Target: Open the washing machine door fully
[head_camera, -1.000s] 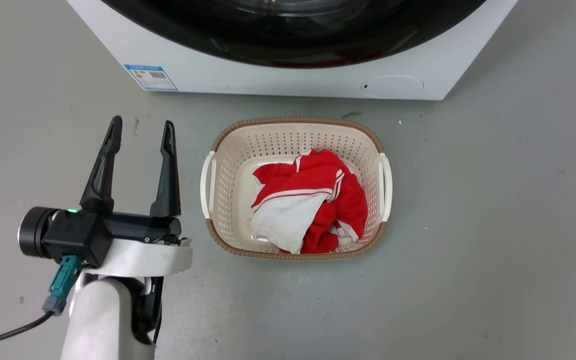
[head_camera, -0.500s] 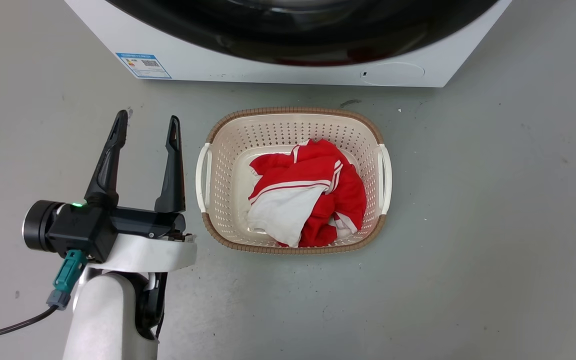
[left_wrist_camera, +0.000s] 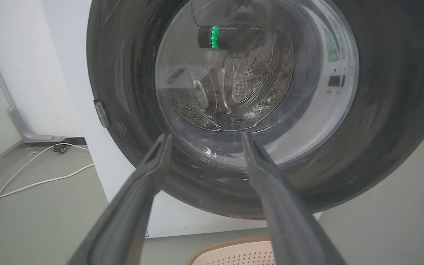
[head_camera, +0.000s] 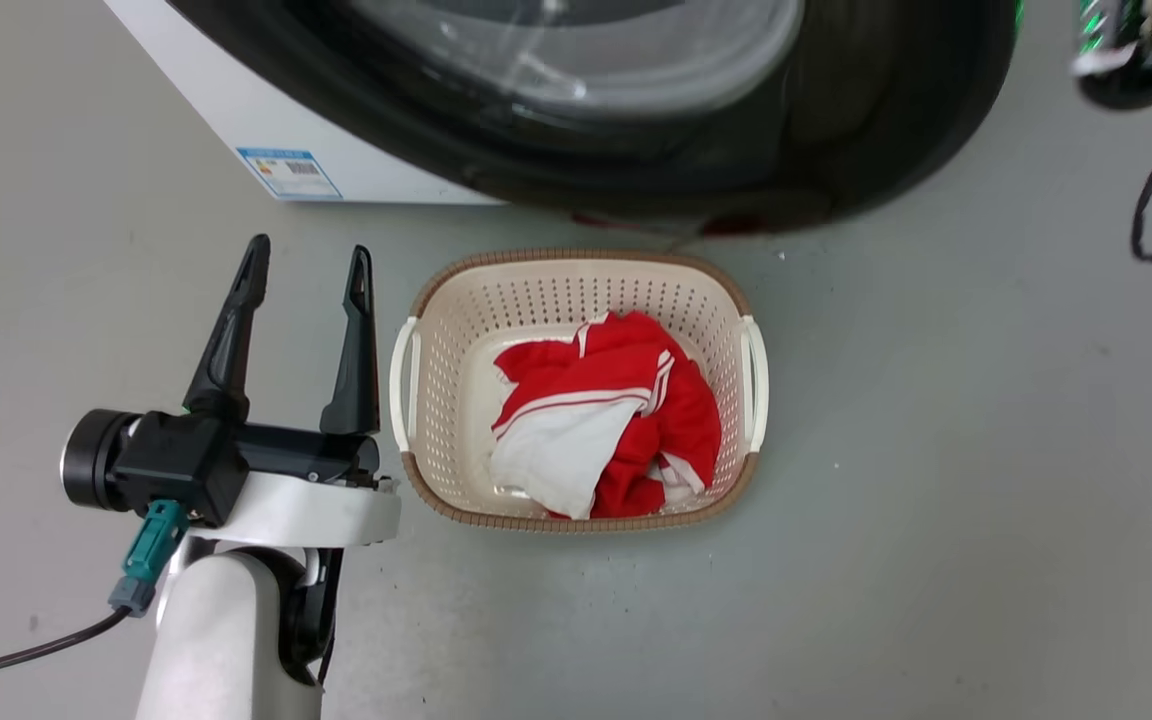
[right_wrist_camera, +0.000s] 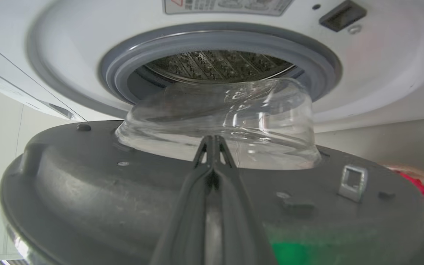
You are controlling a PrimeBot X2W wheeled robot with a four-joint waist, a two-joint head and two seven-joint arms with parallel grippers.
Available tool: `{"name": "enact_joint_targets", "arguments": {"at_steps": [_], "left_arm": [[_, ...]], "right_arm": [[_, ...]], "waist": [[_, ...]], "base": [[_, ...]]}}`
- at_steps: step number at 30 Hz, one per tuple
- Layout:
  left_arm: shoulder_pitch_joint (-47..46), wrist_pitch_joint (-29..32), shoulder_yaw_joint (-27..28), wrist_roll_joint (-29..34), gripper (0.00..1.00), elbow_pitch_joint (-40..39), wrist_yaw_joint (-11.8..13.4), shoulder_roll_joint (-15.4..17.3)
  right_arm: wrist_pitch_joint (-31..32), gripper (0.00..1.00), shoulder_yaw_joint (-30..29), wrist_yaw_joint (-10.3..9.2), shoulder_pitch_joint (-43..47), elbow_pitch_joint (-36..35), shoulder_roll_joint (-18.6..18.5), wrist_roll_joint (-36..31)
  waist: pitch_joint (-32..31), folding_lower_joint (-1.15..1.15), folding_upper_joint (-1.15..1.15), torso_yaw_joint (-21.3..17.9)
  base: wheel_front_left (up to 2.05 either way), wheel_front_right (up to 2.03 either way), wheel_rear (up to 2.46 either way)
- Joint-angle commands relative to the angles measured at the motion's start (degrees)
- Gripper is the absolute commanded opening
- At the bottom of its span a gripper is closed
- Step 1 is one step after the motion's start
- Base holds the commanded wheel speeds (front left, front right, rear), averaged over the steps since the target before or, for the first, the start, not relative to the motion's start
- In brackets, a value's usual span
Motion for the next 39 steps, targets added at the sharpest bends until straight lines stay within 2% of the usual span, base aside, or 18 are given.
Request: {"name": "enact_joint_targets", "arguments": {"at_steps": [1,14,28,34,39], "left_arm": [[0.8,-0.2,-0.1,0.1,1.0,0.4,-0.1,0.0],[6.1,-0.2,-0.3,0.4,1.0,3.2,-0.1,-0.1],[11.2,-0.2,-0.9,-0.8,1.0,4.9,1.0,-0.1],[11.6,-0.2,-2.0,-1.5,1.0,5.2,1.4,-0.1],[11.8,-0.2,-2.5,-1.2,1.0,5.2,1.5,-0.1]], "right_arm": [[1.9,0.0,0.6,0.0,2.4,-0.9,1.1,0.5],[13.8,0.0,2.9,0.0,16.9,-9.9,4.2,3.3],[20.9,0.0,9.6,0.0,33.4,-23.4,8.1,7.4],[19.6,0.0,16.2,0.0,39.0,-30.6,8.2,10.5],[16.2,0.0,21.5,0.0,41.7,-34.9,8.1,13.8]], "waist": [[-1.6,0.0,0.0,-0.2],[-11.2,0.0,0.0,-1.2],[-18.0,0.0,0.0,-0.4],[-19.1,0.0,0.0,1.2],[-19.1,0.0,0.0,1.7]], "base": [[0.0,0.0,0.0],[0.0,0.0,0.0],[0.0,0.0,0.0],[0.0,0.0,0.0],[0.0,0.0,0.0]]}}
